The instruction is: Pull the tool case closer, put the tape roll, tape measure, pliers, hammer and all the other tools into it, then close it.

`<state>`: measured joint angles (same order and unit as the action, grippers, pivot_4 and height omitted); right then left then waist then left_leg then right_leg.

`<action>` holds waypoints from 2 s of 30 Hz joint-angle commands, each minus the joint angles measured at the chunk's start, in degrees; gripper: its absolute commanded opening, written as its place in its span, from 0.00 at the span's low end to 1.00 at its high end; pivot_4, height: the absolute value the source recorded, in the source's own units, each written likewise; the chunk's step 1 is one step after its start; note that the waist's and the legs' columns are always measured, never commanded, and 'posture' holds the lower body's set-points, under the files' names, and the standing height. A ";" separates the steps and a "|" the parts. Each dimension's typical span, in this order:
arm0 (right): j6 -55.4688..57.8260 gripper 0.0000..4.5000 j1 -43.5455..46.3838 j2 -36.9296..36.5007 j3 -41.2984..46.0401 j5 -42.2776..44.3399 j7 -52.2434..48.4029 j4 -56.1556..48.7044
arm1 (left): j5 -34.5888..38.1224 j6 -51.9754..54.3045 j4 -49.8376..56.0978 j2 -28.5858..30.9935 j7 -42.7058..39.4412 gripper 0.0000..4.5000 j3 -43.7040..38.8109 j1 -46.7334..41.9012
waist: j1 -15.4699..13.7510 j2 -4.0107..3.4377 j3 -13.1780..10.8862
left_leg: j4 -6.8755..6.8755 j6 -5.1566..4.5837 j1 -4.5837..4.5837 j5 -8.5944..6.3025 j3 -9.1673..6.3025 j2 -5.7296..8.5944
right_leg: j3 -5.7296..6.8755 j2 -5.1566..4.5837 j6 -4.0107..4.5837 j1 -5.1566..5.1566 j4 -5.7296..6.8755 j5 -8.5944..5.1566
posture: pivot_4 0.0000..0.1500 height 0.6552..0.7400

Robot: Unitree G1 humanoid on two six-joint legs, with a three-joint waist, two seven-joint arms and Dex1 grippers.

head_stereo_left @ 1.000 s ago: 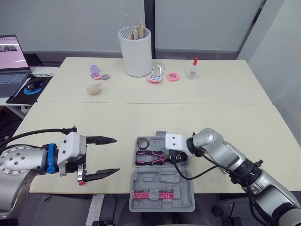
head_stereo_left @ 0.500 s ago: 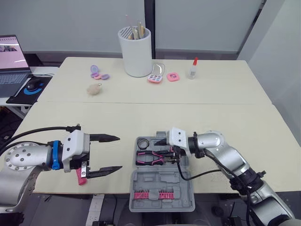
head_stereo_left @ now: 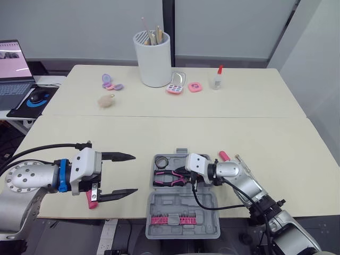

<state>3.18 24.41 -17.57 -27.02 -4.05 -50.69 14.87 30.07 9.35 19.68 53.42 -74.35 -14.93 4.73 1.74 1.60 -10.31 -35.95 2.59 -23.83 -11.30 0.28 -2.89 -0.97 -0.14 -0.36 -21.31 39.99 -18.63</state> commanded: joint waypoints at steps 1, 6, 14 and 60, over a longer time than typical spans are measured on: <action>1.73 0.00 -0.91 -0.55 -0.70 -2.42 0.84 4.55 | 0.06 -0.80 0.39 -0.63 0.52 1.00 0.27 -0.64 | 0.00 0.04 0.06 | 0.00 0.00 0.02 0.00 0.00 0.00 | -0.01 0.00 0.00 0.02 0.00 0.00 | 1.00 1.00; 1.31 0.00 -1.56 -0.93 -0.30 -1.73 0.11 3.69 | -0.16 -0.68 0.79 -1.24 0.87 1.00 -0.10 0.49 | 0.00 0.23 0.23 | -0.01 0.00 0.10 0.00 -0.01 -0.01 | 0.00 -0.01 0.00 0.12 0.00 0.00 | 1.00 1.00; 8.59 0.07 0.08 -3.43 7.63 8.12 -4.13 -14.10 | 2.12 2.09 0.70 -1.03 2.10 1.00 -2.06 1.71 | -0.23 0.17 0.14 | -0.03 0.00 -0.03 0.00 0.01 0.05 | -0.02 -0.09 -0.01 0.01 0.00 0.00 | 1.00 1.00; 15.23 1.00 -15.78 -46.45 35.03 18.41 -19.70 -18.15 | -8.41 3.29 -28.11 10.26 0.62 1.00 -22.23 7.66 | 0.14 0.10 -0.02 | 0.22 -0.01 -0.03 -0.01 0.37 0.01 | -0.03 -0.37 0.19 -0.23 -0.02 -0.14 | 1.00 1.00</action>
<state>18.79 7.83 -64.18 8.50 14.58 -71.84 1.38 22.01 13.28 -13.36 63.96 -74.53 -37.51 11.85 1.88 1.69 -10.33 -35.72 2.58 -23.88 -11.31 0.65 -2.89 -1.00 -0.50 -0.17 -21.55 39.97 -18.77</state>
